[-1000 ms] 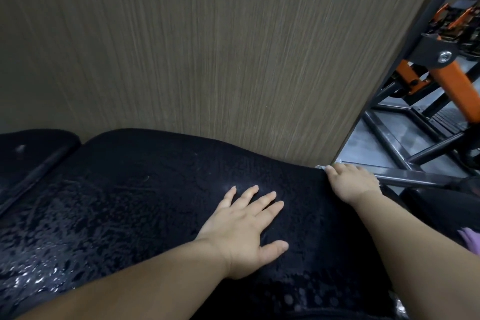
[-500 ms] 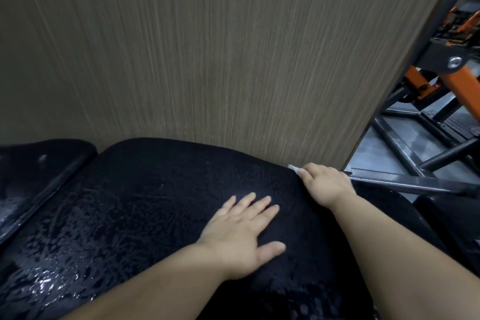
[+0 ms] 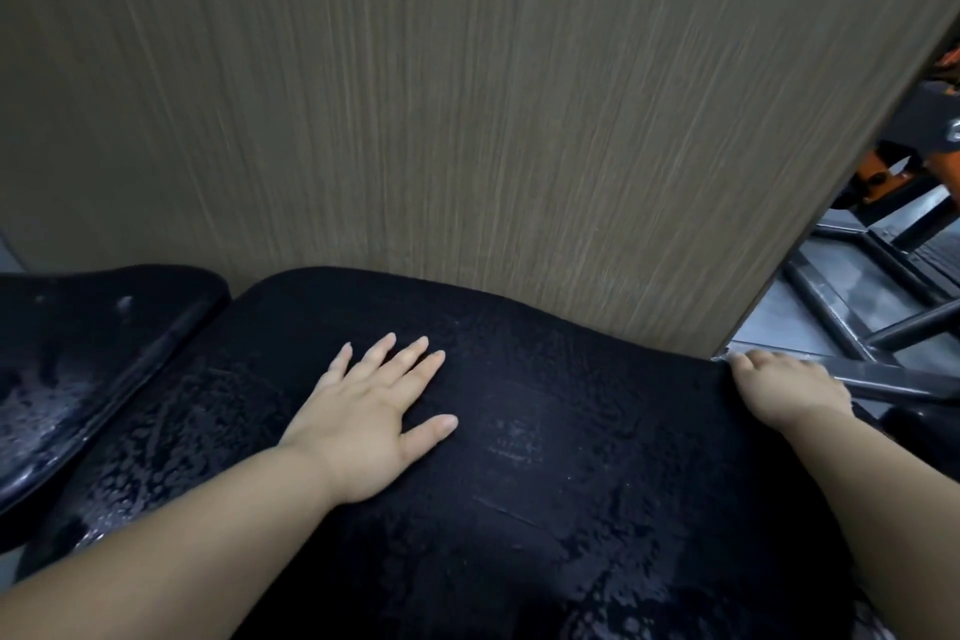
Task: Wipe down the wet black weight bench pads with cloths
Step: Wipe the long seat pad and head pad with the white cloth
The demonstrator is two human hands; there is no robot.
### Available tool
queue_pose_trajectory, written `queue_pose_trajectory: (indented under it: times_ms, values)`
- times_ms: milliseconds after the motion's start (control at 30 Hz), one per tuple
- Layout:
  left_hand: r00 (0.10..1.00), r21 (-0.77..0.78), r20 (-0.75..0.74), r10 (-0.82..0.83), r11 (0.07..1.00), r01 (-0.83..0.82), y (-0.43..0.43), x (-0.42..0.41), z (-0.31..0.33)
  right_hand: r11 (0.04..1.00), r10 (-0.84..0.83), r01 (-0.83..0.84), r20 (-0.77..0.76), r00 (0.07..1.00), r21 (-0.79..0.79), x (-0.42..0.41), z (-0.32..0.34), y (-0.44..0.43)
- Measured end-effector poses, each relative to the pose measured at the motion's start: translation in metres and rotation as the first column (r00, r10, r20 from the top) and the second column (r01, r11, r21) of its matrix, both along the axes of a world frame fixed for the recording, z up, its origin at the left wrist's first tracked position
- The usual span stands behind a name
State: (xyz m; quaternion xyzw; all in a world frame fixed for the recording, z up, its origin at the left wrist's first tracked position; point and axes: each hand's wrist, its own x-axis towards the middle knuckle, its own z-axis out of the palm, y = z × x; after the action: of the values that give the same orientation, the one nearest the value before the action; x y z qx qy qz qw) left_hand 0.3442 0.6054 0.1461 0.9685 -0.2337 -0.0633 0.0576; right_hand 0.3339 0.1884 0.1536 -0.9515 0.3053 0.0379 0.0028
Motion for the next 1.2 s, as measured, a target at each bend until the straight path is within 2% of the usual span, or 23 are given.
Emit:
queue_pose_trajectory:
  times_ms: [167, 300, 433, 667, 867, 967, 1200]
  values:
    - [1.0, 0.01, 0.028, -0.007, 1.0, 0.007, 0.0, 0.003, -0.004, 0.988, 0.151, -0.151, -0.019, 0.988, -0.009, 0.023, 0.001, 0.054]
    - [1.0, 0.013, 0.02, 0.009, 1.0, -0.009, -0.001, 0.002, -0.003, 0.962, 0.27, -0.27, 0.011, 0.963, 0.045, 0.054, -0.003, 0.116]
    - [1.0, -0.011, 0.006, 0.006, 1.0, -0.006, -0.001, 0.002, -0.004, 0.952, 0.28, -0.282, 0.032, 0.959, 0.12, 0.075, -0.003, 0.149]
    - [1.0, -0.039, 0.017, -0.002, 0.999, 0.002, 0.0, -0.001, 0.0, 0.938, 0.305, -0.313, 0.075, 0.949, 0.146, 0.066, -0.004, 0.14]
    - [1.0, -0.02, -0.013, -0.012, 1.0, 0.012, 0.003, 0.001, 0.0, 0.969, 0.245, -0.246, 0.022, 0.969, 0.038, 0.035, -0.002, 0.101]
    - [0.999, -0.014, -0.021, -0.026, 1.0, 0.026, 0.005, 0.002, 0.001, 0.982, 0.187, -0.187, 0.017, 0.982, 0.032, 0.025, -0.004, 0.082]
    - [0.995, -0.001, -0.068, -0.075, 0.997, 0.075, 0.008, 0.007, -0.002, 0.996, 0.087, -0.086, -0.032, 0.996, 0.014, 0.04, -0.004, 0.102]
